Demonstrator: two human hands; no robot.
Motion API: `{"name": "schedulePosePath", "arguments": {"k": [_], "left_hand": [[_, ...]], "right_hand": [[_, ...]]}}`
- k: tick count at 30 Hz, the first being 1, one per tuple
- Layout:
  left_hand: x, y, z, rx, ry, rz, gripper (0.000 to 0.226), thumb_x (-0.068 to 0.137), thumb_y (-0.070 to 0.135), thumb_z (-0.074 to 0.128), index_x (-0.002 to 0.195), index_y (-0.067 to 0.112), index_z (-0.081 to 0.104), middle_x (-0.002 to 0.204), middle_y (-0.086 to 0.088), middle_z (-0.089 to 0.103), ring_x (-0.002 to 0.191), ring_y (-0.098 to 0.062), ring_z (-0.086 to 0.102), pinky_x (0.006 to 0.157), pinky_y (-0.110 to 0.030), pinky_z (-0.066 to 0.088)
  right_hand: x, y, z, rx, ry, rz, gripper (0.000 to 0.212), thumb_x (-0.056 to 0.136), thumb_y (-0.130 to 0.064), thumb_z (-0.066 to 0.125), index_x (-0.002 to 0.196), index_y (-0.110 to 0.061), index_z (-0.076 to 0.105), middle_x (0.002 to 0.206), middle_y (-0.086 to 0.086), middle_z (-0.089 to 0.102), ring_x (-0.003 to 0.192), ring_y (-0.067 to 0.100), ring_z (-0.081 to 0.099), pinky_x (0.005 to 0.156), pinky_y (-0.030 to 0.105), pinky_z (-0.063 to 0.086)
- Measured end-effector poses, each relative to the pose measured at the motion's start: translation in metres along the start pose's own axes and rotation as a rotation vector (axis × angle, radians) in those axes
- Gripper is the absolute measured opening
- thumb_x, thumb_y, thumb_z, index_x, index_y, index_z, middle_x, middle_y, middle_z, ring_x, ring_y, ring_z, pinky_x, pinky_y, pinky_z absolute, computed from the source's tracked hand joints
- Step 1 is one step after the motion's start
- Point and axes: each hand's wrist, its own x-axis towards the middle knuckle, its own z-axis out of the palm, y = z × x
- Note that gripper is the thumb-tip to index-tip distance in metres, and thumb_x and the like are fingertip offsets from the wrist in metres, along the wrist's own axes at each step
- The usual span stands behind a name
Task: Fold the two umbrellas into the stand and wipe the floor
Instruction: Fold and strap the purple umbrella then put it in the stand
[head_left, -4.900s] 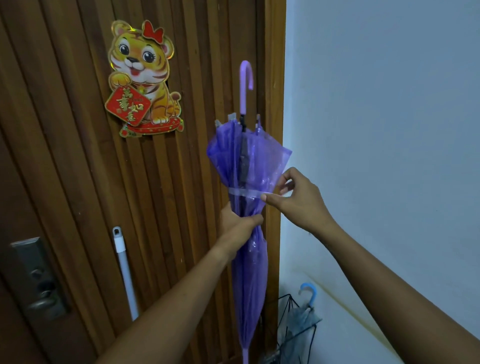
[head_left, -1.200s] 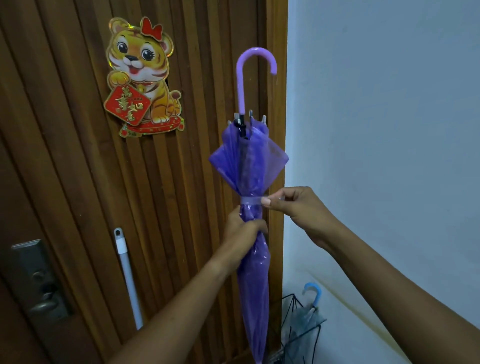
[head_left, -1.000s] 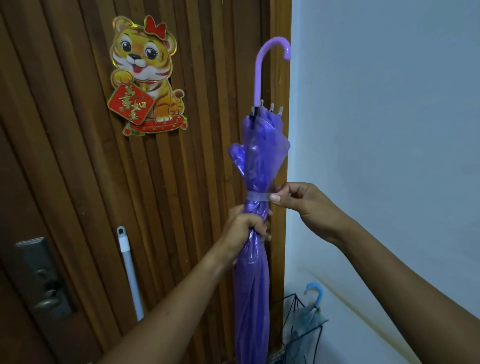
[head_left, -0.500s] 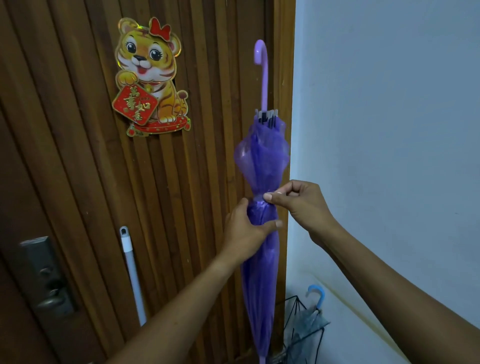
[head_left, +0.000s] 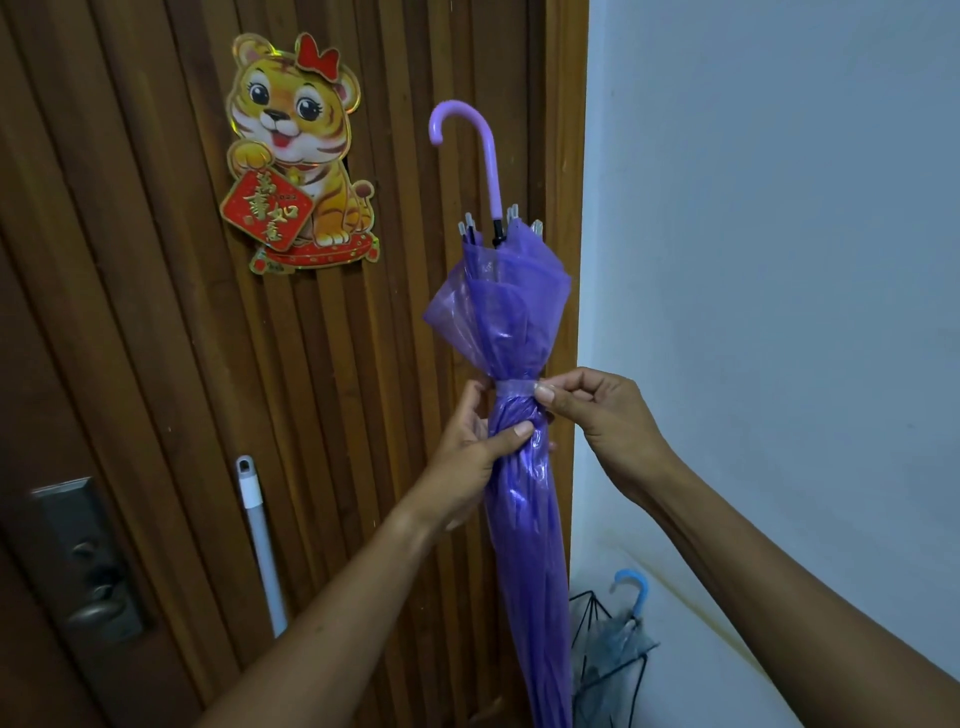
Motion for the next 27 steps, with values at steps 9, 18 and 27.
{"name": "schedulePosePath", "arguments": {"k": [9,18,27], "left_hand": [[-0.002,0.003,-0.013,-0.077,-0.022,-0.05,0.055,0.094,-0.001,0.057,0.142,0.021,0.043,0.131,-0.016,0.062,0.108,-0.025,0.066,0.092,-0.036,0.056],[-0.001,0.007,-0.025,-0.124,-0.017,-0.118,0.041,0.094,0.004,0.05,0.133,0.014,0.057,0.136,-0.012,0.06,0.112,-0.019,0.066,0.091,-0.029,0.055],[0.003,0.004,-0.036,-0.034,-0.002,-0.12,0.039,0.102,0.025,0.048,0.135,0.005,0.057,0.126,-0.016,0.062,0.102,-0.016,0.067,0.084,-0.026,0.054]], "right_hand": [[0.001,0.0,0.006,0.169,0.003,0.081,0.024,0.083,-0.017,0.074,0.102,-0.005,0.077,0.101,0.009,0.078,0.095,0.014,0.072,0.077,0.016,0.055],[0.0,0.002,0.012,0.17,0.012,0.286,0.006,0.084,-0.015,0.074,0.089,-0.014,0.077,0.088,-0.003,0.077,0.095,0.011,0.069,0.077,0.028,0.042],[-0.001,0.004,0.02,0.123,-0.02,0.267,0.014,0.076,-0.023,0.077,0.086,-0.014,0.078,0.087,0.0,0.077,0.078,0.004,0.069,0.068,0.031,0.035]]}}
